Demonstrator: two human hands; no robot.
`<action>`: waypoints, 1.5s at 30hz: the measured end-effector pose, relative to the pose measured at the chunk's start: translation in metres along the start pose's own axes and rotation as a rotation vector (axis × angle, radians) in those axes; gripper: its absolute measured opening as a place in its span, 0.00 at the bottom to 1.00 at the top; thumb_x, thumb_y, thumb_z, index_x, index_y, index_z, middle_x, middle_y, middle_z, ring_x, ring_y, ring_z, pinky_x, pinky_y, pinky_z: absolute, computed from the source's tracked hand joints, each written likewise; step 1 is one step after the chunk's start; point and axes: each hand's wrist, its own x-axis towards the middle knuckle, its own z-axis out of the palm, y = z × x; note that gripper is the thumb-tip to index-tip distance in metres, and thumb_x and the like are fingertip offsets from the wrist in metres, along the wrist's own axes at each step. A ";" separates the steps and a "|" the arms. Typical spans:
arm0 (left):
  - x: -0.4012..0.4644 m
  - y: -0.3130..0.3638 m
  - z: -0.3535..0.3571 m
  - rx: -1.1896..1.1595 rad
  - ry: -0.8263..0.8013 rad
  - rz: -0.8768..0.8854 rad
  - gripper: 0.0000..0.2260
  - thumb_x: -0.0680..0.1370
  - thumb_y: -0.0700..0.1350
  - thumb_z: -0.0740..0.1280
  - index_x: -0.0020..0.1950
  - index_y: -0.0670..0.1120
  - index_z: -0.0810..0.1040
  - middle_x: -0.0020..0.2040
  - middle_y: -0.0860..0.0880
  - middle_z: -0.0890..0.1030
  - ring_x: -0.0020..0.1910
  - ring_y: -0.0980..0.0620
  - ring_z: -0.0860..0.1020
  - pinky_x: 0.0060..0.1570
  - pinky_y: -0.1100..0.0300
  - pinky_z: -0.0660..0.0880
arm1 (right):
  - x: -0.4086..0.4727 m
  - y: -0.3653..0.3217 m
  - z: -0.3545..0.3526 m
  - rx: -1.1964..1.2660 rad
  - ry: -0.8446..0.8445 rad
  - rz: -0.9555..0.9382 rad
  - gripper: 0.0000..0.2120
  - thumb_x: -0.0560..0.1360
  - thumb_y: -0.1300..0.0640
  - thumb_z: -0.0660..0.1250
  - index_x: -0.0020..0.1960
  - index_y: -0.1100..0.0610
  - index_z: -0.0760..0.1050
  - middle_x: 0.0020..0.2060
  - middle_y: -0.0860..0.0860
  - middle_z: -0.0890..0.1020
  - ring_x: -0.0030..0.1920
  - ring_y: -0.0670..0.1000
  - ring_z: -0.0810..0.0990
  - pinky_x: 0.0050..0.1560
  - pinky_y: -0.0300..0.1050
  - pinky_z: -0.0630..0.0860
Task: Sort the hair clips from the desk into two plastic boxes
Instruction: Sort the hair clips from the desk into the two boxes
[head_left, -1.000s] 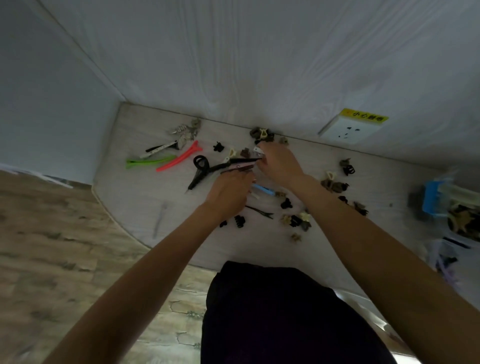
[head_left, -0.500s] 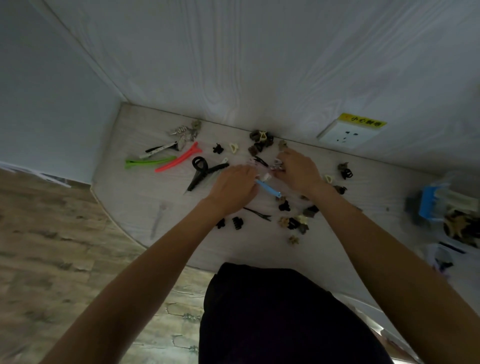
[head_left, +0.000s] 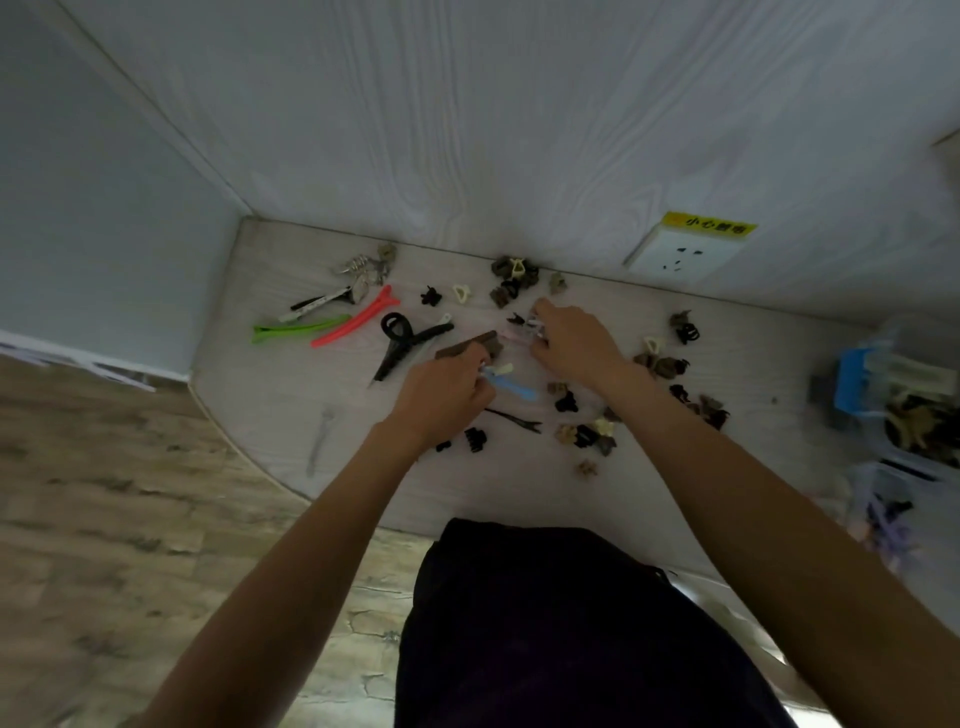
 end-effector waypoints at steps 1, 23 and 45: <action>-0.003 0.000 0.001 0.024 -0.019 0.017 0.14 0.78 0.47 0.58 0.62 0.45 0.70 0.47 0.43 0.80 0.40 0.45 0.76 0.36 0.57 0.67 | 0.002 -0.002 0.005 -0.046 -0.023 -0.005 0.16 0.77 0.56 0.60 0.62 0.61 0.66 0.50 0.62 0.79 0.47 0.59 0.76 0.38 0.44 0.65; 0.001 0.019 -0.006 0.211 -0.230 0.183 0.11 0.80 0.47 0.55 0.54 0.42 0.71 0.49 0.43 0.77 0.42 0.47 0.73 0.37 0.56 0.65 | -0.073 -0.002 0.014 0.274 0.087 0.010 0.08 0.80 0.57 0.54 0.42 0.57 0.61 0.36 0.51 0.67 0.37 0.52 0.66 0.38 0.47 0.64; -0.020 0.327 0.082 -0.415 -0.410 0.351 0.09 0.82 0.45 0.54 0.57 0.44 0.70 0.34 0.46 0.72 0.31 0.49 0.70 0.31 0.57 0.64 | -0.324 0.185 0.000 0.387 0.634 0.893 0.12 0.80 0.58 0.55 0.56 0.66 0.66 0.51 0.66 0.78 0.52 0.66 0.76 0.47 0.52 0.69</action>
